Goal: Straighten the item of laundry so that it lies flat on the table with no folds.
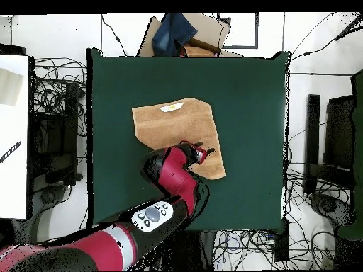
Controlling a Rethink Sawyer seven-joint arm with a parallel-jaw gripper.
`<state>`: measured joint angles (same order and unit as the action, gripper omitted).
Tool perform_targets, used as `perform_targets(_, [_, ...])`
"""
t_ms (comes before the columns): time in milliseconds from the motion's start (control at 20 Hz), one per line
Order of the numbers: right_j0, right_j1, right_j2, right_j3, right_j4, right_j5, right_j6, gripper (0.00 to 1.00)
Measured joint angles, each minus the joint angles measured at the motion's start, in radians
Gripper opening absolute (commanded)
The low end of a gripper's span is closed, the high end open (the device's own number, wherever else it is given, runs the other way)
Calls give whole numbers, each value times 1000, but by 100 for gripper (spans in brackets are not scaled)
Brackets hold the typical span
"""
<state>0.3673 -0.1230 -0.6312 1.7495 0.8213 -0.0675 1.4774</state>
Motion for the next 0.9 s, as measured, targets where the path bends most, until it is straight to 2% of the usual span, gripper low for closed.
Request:
perform_targets(600, [105, 120, -2, -18, 140, -4, 33, 100])
perform_targets(900, [107, 141, -2, -22, 153, -72, 33, 100])
